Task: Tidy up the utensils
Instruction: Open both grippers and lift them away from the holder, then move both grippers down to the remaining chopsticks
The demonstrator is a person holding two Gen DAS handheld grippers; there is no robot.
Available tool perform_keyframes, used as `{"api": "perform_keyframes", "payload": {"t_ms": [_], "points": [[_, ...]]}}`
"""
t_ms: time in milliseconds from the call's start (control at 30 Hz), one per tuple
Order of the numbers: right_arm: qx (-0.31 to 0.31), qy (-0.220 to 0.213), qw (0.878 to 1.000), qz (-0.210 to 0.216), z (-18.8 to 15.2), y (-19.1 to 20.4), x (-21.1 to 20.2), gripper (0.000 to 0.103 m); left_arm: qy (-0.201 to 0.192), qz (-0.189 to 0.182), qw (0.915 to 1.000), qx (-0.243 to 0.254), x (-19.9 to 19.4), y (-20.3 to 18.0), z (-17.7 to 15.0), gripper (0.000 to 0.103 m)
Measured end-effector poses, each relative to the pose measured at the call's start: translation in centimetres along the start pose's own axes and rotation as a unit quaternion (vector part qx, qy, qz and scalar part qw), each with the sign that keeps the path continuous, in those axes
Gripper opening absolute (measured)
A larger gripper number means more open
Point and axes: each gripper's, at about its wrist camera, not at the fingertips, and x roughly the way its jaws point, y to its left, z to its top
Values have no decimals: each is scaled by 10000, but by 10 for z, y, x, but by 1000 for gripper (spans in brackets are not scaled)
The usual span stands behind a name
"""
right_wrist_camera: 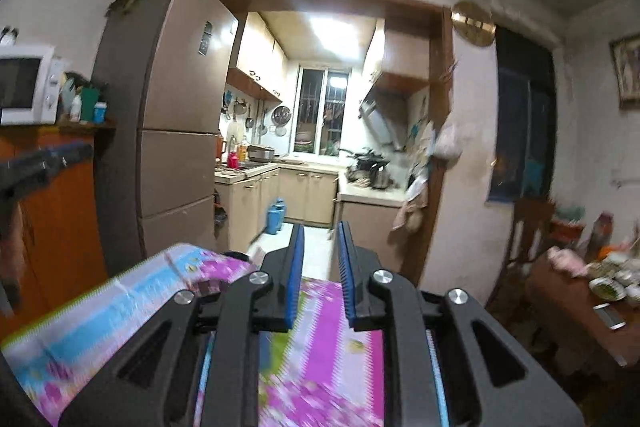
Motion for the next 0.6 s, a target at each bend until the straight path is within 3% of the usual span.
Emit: {"api": "perform_keyframes", "payload": {"t_ms": [167, 333, 433, 600], "points": [[-47, 196, 9997, -161, -44, -8, -66, 16, 271, 426, 9980, 367, -72, 15, -36, 33], [-312, 673, 9969, -245, -105, 21, -107, 16, 635, 1017, 9918, 432, -139, 32, -85, 34], [-231, 1098, 9935, -176, -144, 38, -116, 16, 1068, 1084, 9877, 353, -162, 40, -121, 34], [-133, 1553, 9877, -133, -200, 72, -131, 16, 1552, 1063, 9811, 458, -193, 18, -188, 34]]}}
